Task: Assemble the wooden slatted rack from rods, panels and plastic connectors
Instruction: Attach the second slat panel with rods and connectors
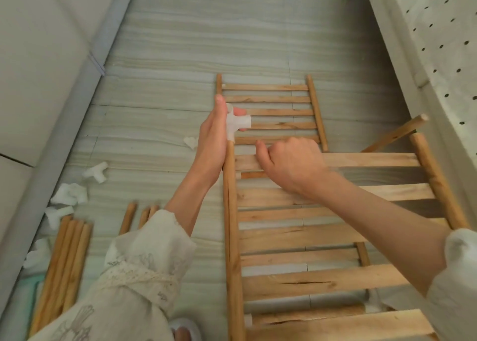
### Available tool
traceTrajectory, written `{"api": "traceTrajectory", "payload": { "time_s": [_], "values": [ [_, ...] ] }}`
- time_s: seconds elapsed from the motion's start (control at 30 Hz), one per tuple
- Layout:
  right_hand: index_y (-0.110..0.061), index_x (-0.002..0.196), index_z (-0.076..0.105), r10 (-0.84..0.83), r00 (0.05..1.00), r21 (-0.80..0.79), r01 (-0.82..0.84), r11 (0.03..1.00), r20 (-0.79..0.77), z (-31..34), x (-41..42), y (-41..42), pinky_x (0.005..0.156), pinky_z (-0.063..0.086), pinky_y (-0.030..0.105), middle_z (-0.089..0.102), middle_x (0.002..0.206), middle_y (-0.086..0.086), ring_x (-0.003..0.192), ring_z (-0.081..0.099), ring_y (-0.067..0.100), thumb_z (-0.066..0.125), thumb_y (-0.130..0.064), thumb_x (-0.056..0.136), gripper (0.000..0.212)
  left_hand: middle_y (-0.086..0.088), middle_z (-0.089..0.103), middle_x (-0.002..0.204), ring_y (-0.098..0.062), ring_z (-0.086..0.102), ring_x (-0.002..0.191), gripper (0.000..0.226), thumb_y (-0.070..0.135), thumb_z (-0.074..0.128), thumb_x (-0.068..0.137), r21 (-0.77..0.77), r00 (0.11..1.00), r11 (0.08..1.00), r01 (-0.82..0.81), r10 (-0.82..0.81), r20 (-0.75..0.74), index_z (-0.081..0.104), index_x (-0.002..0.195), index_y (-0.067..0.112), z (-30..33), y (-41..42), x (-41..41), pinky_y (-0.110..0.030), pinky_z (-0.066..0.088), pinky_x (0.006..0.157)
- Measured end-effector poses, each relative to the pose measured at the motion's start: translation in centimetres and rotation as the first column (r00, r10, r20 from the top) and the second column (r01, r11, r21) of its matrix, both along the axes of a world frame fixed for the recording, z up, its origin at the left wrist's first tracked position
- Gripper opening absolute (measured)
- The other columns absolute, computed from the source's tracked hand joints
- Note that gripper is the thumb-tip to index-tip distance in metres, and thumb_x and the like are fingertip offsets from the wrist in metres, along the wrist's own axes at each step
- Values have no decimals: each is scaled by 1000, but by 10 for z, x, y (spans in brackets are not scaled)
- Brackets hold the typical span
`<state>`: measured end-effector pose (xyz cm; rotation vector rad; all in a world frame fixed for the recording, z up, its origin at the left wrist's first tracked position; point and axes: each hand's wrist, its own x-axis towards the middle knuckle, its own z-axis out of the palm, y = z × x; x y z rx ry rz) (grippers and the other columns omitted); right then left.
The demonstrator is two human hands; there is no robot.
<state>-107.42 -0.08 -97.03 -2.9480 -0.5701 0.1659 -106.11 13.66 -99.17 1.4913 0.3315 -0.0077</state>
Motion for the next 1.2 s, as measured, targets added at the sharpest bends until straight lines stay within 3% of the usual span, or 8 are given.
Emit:
{"api": "traceTrajectory", "payload": {
  "time_s": [0.33,0.47,0.73,0.9,1.0,1.07,1.13,1.2],
  "values": [
    [-15,46,37,1,1000,-3,-2,1000,-7,7,-6,-4,59,31,31,38,48,1,56,46,24,19,-38,101,63,-10,70,77,-9,60,70,67,46,14,101,80,991,989,-125,120,55,68,81,13,4,-9,-12,-25,46,72],
    [-17,46,33,-14,1000,10,14,1000,-23,7,-9,-4,61,32,31,34,50,1,60,45,26,19,-38,101,60,-2,62,62,-10,53,60,67,46,15,101,96,991,986,-133,129,44,69,73,20,5,-11,-16,-22,43,61],
    [-17,47,33,-16,1000,20,17,1000,-21,8,-10,-1,60,38,33,34,48,1,57,47,27,19,-37,101,59,5,60,52,-7,53,53,65,39,18,103,103,986,982,-158,152,64,70,73,16,4,-8,-18,-23,42,63],
    [-16,48,38,9,1000,-29,-9,1000,-17,8,-8,0,58,31,30,38,50,1,57,45,25,18,-39,101,61,9,56,47,-4,50,52,64,38,13,103,167,993,980,-109,97,73,67,74,20,9,-7,-17,-19,40,60],
    [-18,52,36,17,999,-16,-17,1000,-30,7,-7,-2,59,32,32,39,54,2,64,50,29,19,-38,102,56,8,60,73,-12,54,75,55,45,14,101,209,1000,978,-14,11,16,63,94,20,13,-6,-22,-28,43,74],
    [-16,62,44,34,999,11,-34,999,-26,8,-6,-4,59,34,33,42,58,3,71,58,33,21,-34,103,50,6,56,101,-11,54,94,37,46,33,99,247,998,968,55,-52,-21,49,117,19,12,-9,-31,-29,43,86],
    [-19,81,58,35,999,14,-35,999,-20,8,-5,-4,59,33,32,53,64,6,76,60,34,21,-36,102,46,1,50,122,-15,52,110,48,37,55,91,264,996,961,82,-72,-49,34,131,20,8,-11,-39,-33,44,95],
    [-20,87,62,34,999,10,-34,999,-3,8,-5,-4,60,34,33,65,76,10,79,61,35,21,-39,102,48,-3,49,127,-21,53,114,58,27,62,88,259,994,961,94,-76,-81,29,135,23,7,-11,-42,-39,45,98]
  ]
}}
